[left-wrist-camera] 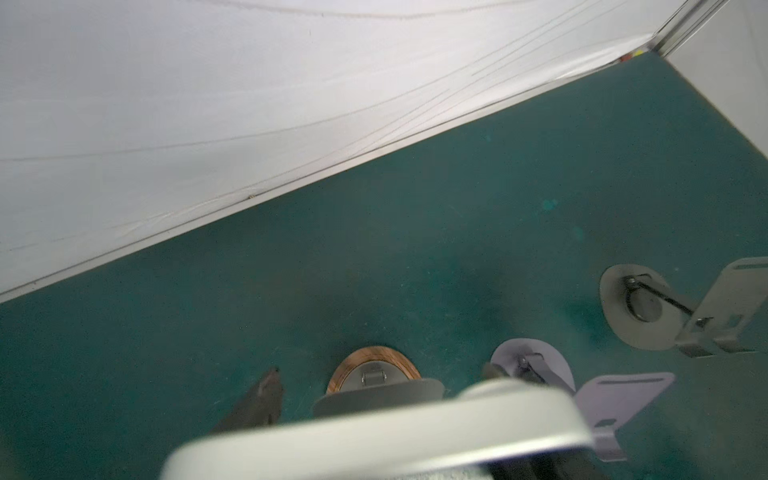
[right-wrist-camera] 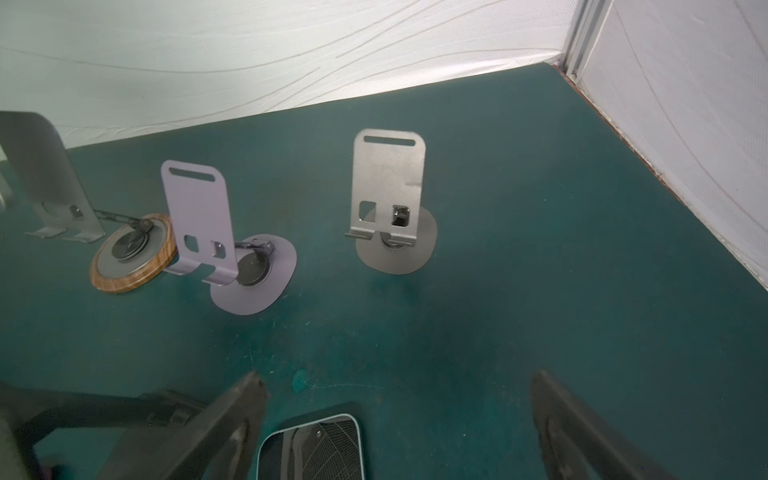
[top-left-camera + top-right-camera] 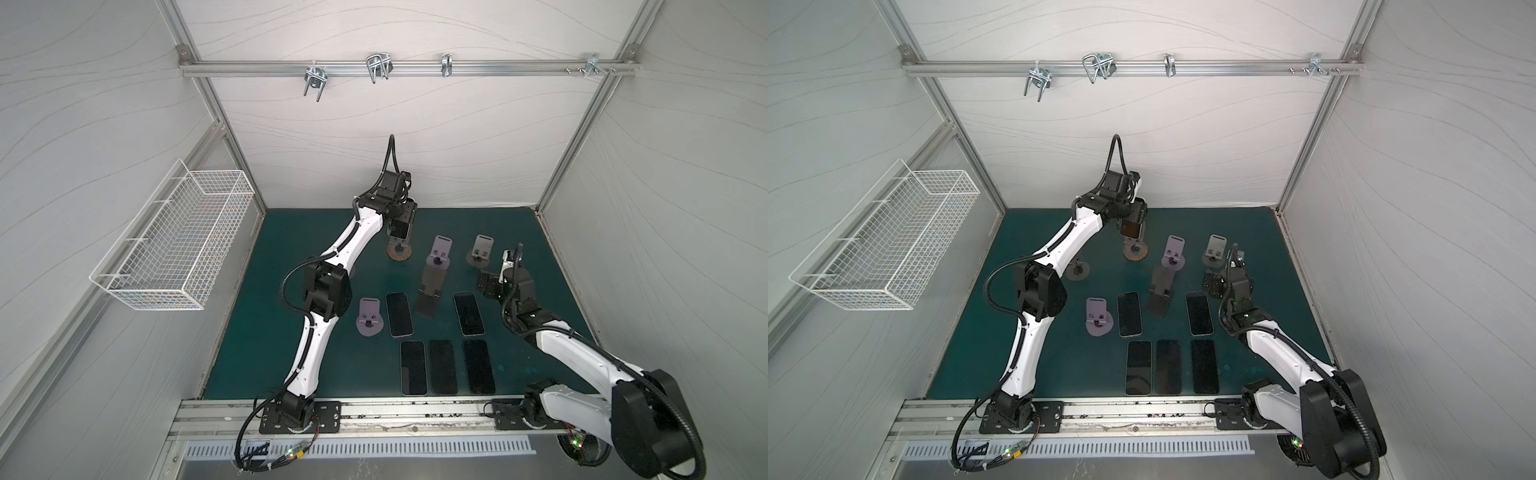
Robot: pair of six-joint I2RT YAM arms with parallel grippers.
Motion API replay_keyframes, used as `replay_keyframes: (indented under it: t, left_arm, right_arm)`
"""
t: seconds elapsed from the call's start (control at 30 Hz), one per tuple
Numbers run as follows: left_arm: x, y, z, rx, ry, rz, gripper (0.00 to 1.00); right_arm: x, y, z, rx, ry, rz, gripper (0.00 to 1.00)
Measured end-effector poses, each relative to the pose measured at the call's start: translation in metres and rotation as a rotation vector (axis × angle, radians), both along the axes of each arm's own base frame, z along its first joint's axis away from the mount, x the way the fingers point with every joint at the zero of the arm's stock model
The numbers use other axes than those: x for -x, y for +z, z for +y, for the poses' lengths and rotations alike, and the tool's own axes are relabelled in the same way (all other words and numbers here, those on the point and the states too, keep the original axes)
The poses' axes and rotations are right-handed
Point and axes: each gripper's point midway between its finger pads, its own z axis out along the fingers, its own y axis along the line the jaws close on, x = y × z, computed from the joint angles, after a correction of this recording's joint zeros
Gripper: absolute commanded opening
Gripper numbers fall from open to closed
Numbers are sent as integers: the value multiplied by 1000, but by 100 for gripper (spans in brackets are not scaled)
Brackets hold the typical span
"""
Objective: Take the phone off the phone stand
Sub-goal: 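Close the left gripper on the white-framed phone and lift it off the stand, then carry the white-framed phone with the left gripper toward the robot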
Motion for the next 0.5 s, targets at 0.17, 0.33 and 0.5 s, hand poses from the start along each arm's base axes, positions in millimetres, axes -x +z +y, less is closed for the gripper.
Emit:
replay_keyframes:
  t: [0.17, 0.33, 0.5]
  left_arm:
    - [10, 33, 4, 19, -2, -34, 56]
    - [36, 50, 15, 15, -6, -19, 53]
    - [72, 66, 33, 2, -6, 3, 54]
  right_arm:
    - [2, 0, 4, 26, 7, -4, 99]
    - [2, 0, 4, 41, 9, -5, 99]
    - [2, -1, 4, 50, 10, -3, 99]
